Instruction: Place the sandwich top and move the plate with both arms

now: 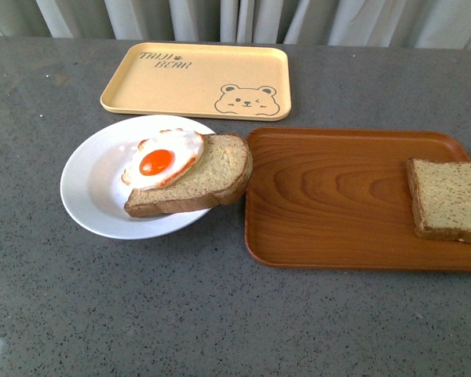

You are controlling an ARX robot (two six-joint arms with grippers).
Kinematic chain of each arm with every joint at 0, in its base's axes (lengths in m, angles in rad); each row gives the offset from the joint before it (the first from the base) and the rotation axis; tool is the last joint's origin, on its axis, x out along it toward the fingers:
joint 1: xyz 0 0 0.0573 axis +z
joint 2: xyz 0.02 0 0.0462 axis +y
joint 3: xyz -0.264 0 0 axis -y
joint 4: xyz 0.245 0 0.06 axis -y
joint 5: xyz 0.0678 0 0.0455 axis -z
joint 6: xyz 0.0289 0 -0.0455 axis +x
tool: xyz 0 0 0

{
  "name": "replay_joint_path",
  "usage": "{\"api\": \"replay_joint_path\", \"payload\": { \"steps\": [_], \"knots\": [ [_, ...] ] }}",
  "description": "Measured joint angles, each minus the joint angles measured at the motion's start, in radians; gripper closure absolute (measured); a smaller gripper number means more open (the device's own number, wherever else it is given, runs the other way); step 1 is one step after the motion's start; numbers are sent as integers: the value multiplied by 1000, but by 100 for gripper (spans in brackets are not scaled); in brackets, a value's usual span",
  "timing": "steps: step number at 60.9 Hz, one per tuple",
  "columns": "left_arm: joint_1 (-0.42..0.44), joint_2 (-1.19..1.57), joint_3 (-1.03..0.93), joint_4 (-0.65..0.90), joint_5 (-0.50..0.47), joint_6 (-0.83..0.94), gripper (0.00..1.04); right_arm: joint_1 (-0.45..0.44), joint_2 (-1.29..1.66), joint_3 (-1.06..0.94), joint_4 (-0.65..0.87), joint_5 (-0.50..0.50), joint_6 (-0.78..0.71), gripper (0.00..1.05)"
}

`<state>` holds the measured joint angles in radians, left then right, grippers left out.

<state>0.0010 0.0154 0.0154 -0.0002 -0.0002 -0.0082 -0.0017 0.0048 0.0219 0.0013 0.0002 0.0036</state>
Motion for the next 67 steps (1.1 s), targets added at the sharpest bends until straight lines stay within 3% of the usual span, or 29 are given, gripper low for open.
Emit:
{"api": "replay_joint_path", "payload": {
  "steps": [64, 67],
  "knots": [
    [0, 0, 0, 0, 0, 0, 9, 0, 0, 0, 0, -1, 0, 9],
    [0, 0, 0, 0, -1, 0, 9, -43, 64, 44, -115, -130, 49, 9]
  ]
}}
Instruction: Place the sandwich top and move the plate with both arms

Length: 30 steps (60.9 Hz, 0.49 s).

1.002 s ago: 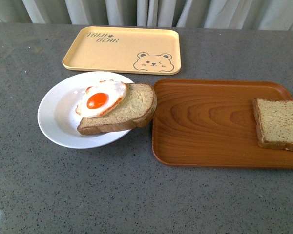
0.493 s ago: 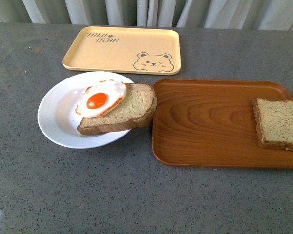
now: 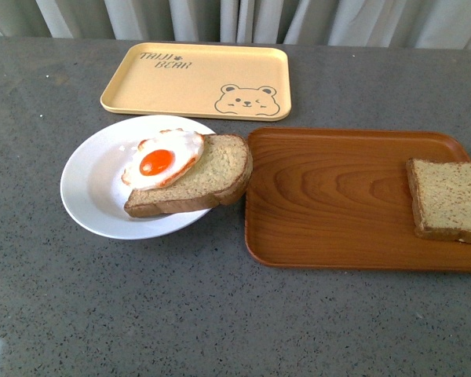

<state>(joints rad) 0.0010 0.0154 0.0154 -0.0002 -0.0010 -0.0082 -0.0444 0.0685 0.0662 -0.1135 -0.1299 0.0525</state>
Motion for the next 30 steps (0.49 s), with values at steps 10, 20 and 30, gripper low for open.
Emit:
{"api": "replay_joint_path", "payload": {
  "steps": [10, 20, 30],
  "knots": [
    [0, 0, 0, 0, 1, 0, 9, -258, 516, 158, 34, -325, 114, 9],
    [0, 0, 0, 0, 1, 0, 9, -382, 962, 236, 337, -365, 93, 9],
    [0, 0, 0, 0, 1, 0, 9, -451, 1310, 307, 497, -349, 58, 9]
  ]
}}
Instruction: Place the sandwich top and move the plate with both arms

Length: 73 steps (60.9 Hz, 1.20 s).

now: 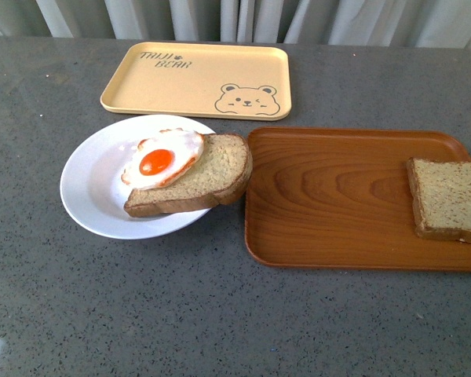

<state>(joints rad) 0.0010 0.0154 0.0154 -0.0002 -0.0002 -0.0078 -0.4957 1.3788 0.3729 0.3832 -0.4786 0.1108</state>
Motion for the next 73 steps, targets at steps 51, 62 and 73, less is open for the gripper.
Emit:
{"api": "replay_joint_path", "payload": {
  "steps": [51, 62, 73],
  "knots": [
    [0, 0, 0, 0, 0, 0, 9, 94, 500, 204, 169, 71, 53, 9],
    [0, 0, 0, 0, 0, 0, 9, 138, 515, 218, 178, 81, 87, 10],
    [0, 0, 0, 0, 0, 0, 9, 159, 520, 223, 172, 93, 120, 38]
  ]
}}
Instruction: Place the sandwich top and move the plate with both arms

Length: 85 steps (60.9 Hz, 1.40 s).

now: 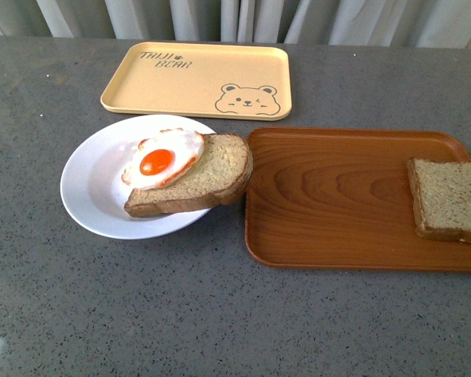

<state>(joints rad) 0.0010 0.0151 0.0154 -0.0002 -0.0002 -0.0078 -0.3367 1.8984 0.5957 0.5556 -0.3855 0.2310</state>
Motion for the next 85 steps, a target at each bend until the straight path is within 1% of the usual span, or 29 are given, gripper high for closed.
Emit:
{"api": "replay_joint_path", "payload": {
  "steps": [1, 3, 6, 8, 10, 19, 25, 33, 40, 43, 44, 49, 51, 54, 59, 67, 75, 85],
  "knots": [
    [0, 0, 0, 0, 0, 0, 9, 1, 0, 0, 0, 0, 3, 39],
    [0, 0, 0, 0, 0, 0, 9, 1, -1, 0, -2, 0, 12, 48],
    [0, 0, 0, 0, 0, 0, 9, 2, -8, 0, -9, 0, 17, 59],
    [0, 0, 0, 0, 0, 0, 9, 2, -15, -1, -15, -1, 18, 64],
    [0, 0, 0, 0, 0, 0, 9, 2, -23, -2, -19, -1, 18, 67],
    [0, 0, 0, 0, 0, 0, 9, 4, -107, -6, -54, -9, 39, 90],
    [0, 0, 0, 0, 0, 0, 9, 17, -180, -8, -84, -11, 59, 101],
    [0, 0, 0, 0, 0, 0, 9, 68, -296, -10, -119, -11, 116, 102],
    [0, 0, 0, 0, 0, 0, 9, 160, -401, -9, -133, 32, 176, 102],
    [0, 0, 0, 0, 0, 0, 9, 228, -443, -6, -132, 81, 211, 102],
    [0, 0, 0, 0, 0, 0, 9, 234, -446, -6, -132, 85, 211, 102],
    [0, 0, 0, 0, 0, 0, 9, 347, -473, 10, -119, 154, 264, 102],
    [0, 0, 0, 0, 0, 0, 9, 405, -473, 23, -108, 179, 285, 102],
    [0, 0, 0, 0, 0, 0, 9, 464, -468, 37, -93, 214, 307, 102],
    [0, 0, 0, 0, 0, 0, 9, 595, -431, 83, -50, 299, 328, 102],
    [0, 0, 0, 0, 0, 0, 9, 752, -331, 160, -1, 381, 350, 102],
    [0, 0, 0, 0, 0, 0, 9, 853, -214, 220, 23, 419, 386, 102],
    [0, 0, 0, 0, 0, 0, 9, 919, -109, 239, 80, 479, 425, 102]
  ]
}}
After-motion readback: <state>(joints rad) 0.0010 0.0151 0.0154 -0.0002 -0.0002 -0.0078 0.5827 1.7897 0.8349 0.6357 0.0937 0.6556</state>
